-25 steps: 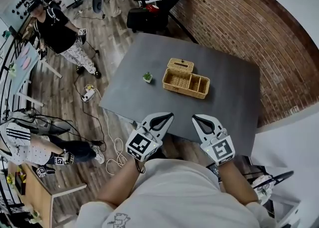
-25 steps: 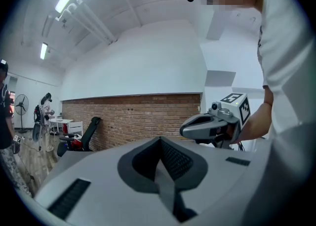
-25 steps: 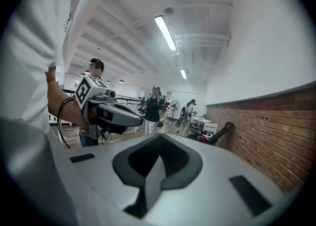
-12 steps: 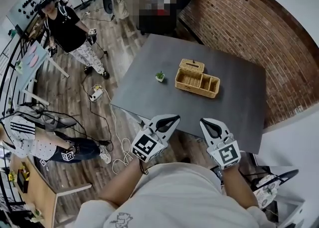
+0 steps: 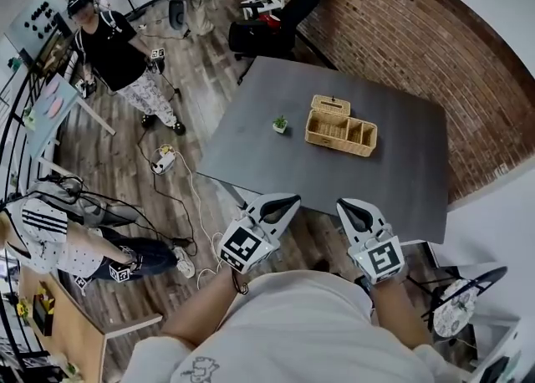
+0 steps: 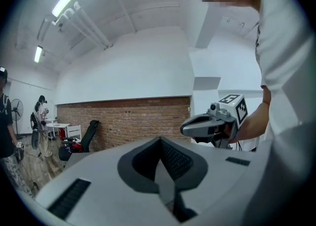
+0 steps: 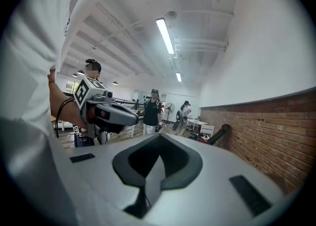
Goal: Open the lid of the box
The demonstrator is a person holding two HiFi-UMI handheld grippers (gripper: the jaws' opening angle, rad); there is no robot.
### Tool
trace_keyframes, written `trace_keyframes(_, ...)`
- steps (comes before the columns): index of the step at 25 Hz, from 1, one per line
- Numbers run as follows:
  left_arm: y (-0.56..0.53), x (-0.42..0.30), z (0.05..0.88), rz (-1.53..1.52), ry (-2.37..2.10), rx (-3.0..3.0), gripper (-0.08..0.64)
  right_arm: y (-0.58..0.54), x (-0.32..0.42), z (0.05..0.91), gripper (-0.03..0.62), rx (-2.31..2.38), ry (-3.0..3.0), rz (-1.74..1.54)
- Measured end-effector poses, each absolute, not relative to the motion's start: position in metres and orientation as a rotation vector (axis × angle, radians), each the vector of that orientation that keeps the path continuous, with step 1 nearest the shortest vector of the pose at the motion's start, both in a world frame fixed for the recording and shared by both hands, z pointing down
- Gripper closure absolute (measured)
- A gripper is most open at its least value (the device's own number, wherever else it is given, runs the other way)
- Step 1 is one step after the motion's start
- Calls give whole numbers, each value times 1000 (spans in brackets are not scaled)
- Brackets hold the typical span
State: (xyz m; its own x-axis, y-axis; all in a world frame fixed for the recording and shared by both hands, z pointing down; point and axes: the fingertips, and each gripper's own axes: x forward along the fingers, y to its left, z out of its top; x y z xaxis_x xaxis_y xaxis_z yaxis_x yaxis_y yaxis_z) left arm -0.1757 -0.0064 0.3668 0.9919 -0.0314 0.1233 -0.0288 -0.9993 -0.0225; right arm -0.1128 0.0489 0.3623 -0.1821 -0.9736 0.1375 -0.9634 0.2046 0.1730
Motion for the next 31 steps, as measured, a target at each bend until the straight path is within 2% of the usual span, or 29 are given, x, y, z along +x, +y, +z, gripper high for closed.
trace_keyframes(12, -16, -226, 370, -190, -16, -3104, 549, 41, -163, 362, 588, 1925, -2212, -114)
trace_keyframes(31, -5, -232, 361, -169, -57, -3094, 549, 52, -173, 349, 588, 1963, -2200, -133)
